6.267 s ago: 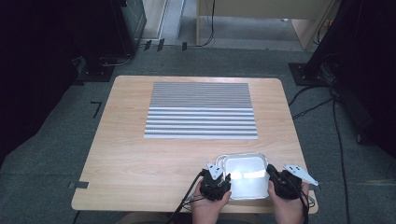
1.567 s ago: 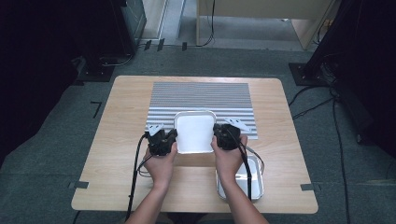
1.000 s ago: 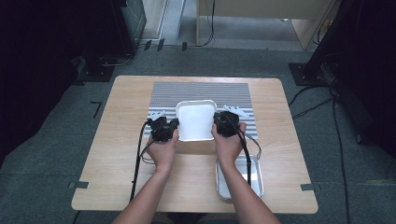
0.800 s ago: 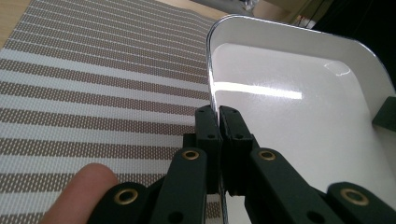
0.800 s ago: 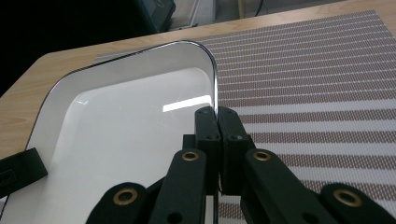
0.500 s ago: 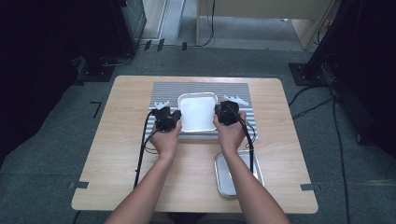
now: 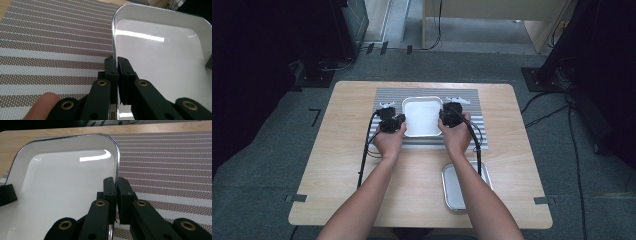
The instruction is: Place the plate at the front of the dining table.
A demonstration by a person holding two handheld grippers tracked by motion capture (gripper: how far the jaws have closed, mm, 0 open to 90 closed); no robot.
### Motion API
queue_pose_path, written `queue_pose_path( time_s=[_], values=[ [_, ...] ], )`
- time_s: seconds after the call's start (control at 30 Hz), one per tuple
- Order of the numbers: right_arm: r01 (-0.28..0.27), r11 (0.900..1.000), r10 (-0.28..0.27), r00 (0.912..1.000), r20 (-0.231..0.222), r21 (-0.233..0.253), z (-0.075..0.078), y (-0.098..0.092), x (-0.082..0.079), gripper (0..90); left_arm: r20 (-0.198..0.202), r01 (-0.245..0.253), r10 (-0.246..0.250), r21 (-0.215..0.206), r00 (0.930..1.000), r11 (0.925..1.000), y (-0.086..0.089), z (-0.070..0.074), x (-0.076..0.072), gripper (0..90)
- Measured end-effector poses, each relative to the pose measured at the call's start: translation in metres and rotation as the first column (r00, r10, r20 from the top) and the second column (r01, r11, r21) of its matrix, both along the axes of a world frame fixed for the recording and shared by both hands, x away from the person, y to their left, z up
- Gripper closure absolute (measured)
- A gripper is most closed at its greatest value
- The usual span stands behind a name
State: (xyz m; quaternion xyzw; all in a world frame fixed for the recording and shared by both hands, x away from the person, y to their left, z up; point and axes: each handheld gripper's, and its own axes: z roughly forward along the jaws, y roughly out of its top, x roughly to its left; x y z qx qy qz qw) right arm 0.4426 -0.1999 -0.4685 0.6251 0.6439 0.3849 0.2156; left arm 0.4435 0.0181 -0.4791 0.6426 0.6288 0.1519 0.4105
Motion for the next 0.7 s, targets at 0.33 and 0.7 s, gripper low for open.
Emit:
queue_pose_path(
  time_s=[0.33,0.7],
  values=[
    [-0.021,0.999,0.020,0.9995,-0.024,-0.030,-0.006,-0.001,0.016,86.9,-0.032,0.009,-0.009,0.008,0.9995,0.9999,-0.001,-0.005,0.017,88.1],
    [-0.033,0.999,0.031,0.9982,-0.051,-0.031,-0.017,0.003,0.032,86.3,-0.043,0.017,-0.015,0.043,0.9990,0.9989,0.001,-0.013,0.034,88.0]
  ],
)
